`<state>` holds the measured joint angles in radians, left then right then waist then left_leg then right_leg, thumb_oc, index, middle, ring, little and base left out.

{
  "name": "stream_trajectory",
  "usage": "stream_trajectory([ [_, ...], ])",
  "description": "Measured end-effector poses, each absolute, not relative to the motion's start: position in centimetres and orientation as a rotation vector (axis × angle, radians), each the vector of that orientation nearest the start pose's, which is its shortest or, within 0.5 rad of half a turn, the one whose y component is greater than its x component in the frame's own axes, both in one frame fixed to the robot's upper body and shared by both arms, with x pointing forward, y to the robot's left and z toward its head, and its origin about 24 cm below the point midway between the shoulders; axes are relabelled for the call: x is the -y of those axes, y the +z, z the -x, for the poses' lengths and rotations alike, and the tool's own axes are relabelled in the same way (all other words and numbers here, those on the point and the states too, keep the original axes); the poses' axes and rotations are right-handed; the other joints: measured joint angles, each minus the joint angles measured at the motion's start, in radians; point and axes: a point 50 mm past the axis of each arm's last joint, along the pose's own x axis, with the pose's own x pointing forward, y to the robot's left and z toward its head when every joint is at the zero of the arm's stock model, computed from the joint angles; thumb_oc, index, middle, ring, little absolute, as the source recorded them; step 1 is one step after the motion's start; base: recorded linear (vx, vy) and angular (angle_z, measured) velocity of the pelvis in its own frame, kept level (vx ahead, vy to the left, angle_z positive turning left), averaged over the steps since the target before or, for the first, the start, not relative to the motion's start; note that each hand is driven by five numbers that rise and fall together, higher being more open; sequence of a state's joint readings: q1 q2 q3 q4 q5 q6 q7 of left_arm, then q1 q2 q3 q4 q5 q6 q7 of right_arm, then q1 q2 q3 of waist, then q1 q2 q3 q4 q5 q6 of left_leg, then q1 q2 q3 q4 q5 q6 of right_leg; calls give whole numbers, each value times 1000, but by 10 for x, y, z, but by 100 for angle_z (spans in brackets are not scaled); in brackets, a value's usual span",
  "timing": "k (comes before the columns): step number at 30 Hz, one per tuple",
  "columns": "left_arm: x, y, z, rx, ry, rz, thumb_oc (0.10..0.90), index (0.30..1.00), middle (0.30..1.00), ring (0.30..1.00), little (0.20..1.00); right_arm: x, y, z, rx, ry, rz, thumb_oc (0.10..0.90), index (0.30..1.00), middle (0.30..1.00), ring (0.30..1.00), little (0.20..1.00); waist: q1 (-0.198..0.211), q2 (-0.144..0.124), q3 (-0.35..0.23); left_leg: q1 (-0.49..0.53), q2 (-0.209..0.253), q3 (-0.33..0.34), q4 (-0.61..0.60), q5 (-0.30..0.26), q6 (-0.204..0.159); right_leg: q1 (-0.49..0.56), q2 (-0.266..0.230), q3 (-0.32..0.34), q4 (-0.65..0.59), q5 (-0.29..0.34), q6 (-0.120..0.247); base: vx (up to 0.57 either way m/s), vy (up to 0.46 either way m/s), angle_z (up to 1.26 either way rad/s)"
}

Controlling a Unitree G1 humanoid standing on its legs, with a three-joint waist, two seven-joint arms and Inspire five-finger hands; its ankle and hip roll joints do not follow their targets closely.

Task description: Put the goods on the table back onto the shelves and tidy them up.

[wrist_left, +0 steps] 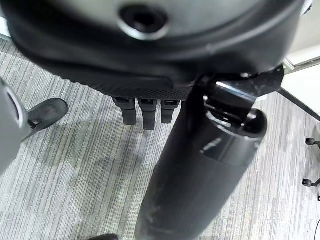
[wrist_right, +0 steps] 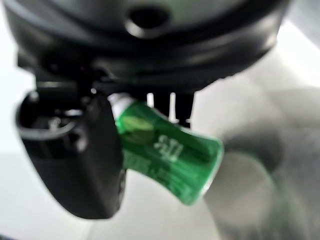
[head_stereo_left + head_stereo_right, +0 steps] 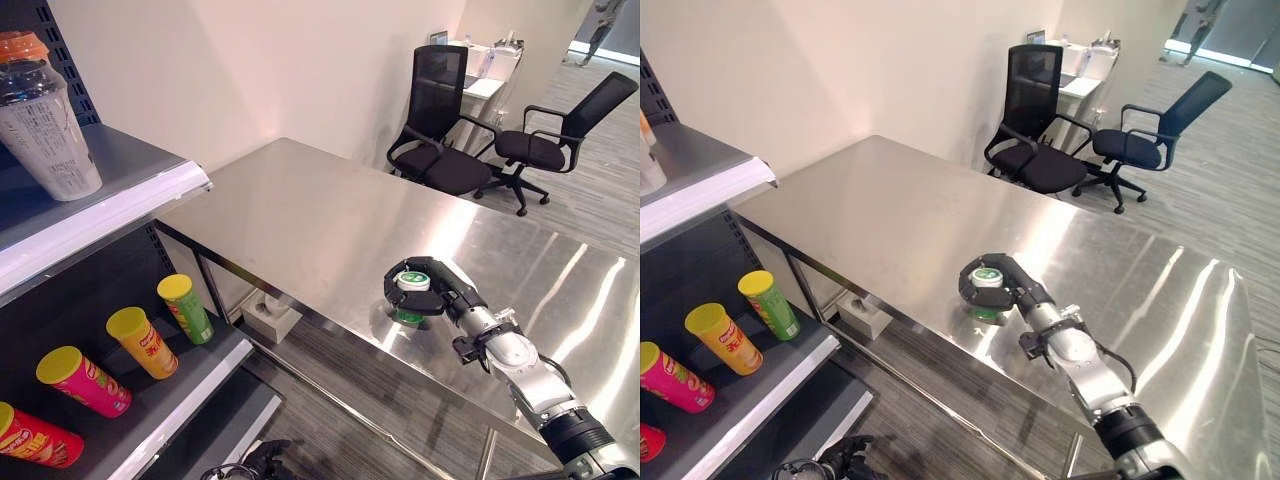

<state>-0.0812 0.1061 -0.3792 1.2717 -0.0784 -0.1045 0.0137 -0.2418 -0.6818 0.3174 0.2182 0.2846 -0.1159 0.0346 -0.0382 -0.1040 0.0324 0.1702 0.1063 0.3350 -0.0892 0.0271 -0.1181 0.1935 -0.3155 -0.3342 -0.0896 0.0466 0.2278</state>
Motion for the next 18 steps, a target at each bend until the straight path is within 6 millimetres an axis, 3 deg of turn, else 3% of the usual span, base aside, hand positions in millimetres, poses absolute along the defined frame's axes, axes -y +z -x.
stream_trajectory([
  [4, -158, -164, -118, -1088, -213, -274, 800, 900, 900, 900, 900, 219, 108, -284, 182, 164, 409, 400, 300, 300, 300, 300, -6, 22, 16, 0, 1, 0, 0, 0, 0, 1, 0, -1, -1, 0, 0, 0, 0, 0],
  [8, -159, -164, -115, -1086, -194, -280, 800, 900, 900, 900, 900, 206, 149, -276, 391, 136, 386, 400, 300, 300, 300, 300, -12, 26, 18, 1, 1, -1, 0, 0, 0, 3, -1, -4, -1, 0, 0, 0, 0, 0],
  [16, -162, -164, -115, -1074, -184, -305, 800, 900, 900, 900, 900, 184, 176, -262, 557, 196, 385, 400, 300, 300, 300, 300, -26, 31, 26, -7, 0, -11, 2, 2, 3, -25, -7, 9, 60, -20, -3, -92, -6, 6],
  [17, -157, -162, -122, -1053, -187, -296, 800, 900, 900, 900, 900, 182, 174, -251, 565, 194, 360, 400, 300, 300, 300, 300, -45, 73, 57, -25, 42, -69, 13, -8, 37, -121, 52, 305, 234, -114, -49, -104, -160, 61],
  [18, -167, -161, -123, -1058, -150, -291, 800, 900, 900, 900, 900, 180, 172, -245, 561, 216, 365, 400, 300, 300, 300, 300, -62, 79, 66, -40, 61, -92, 10, 16, 43, -143, 78, 436, 280, -163, -53, -127, -278, 71],
])
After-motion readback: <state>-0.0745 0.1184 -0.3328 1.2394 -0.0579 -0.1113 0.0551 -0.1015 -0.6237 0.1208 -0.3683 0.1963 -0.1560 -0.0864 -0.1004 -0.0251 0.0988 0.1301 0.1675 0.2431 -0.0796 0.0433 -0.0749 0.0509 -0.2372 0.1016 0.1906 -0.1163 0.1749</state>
